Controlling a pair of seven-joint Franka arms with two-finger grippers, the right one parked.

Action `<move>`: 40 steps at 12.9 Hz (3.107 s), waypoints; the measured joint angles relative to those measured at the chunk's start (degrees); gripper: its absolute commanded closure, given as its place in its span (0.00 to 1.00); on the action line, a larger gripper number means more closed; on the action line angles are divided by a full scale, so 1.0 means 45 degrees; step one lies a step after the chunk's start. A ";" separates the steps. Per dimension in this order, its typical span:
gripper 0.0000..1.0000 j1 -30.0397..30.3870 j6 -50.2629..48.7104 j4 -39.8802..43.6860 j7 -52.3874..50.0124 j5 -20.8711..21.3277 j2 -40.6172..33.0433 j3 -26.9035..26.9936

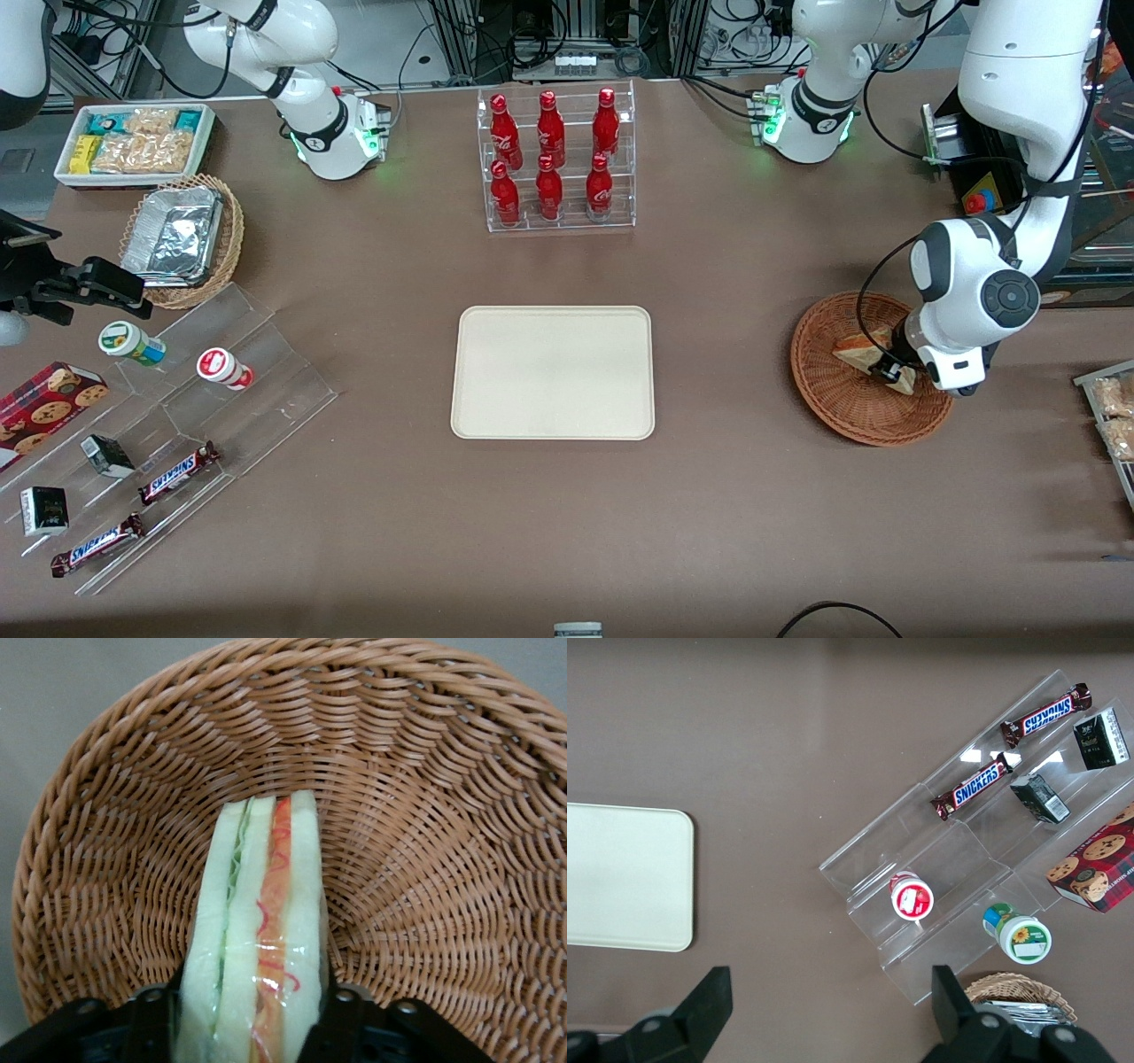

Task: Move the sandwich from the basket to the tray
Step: 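Lower the left gripper and close it on the wrapped sandwich, then lift the sandwich out of the basket and carry it to the tray, then lower the sandwich onto the white tray and open the left gripper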

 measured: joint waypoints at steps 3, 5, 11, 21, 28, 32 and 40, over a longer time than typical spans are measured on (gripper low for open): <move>0.72 -0.0364 -0.1383 0.0635 0.0930 0.0019 -0.0317 -0.0149; 0.73 -0.0961 -0.3107 0.1686 0.1727 0.0041 -0.0577 -0.0230; 0.75 -0.4586 -0.4182 0.2821 0.2949 0.0126 -0.0828 -0.0397; 0.75 -0.8668 -0.1657 0.3890 0.2941 -0.0149 0.1549 -0.0443; 0.71 -0.9446 -0.1623 0.5678 0.3050 -0.0149 0.3335 -0.0457; 0.67 -0.9451 -0.1547 0.5905 0.3293 -0.0148 0.3645 -0.0621; 0.57 -0.9419 -0.1123 0.6236 0.3486 -0.0137 0.4066 -0.0568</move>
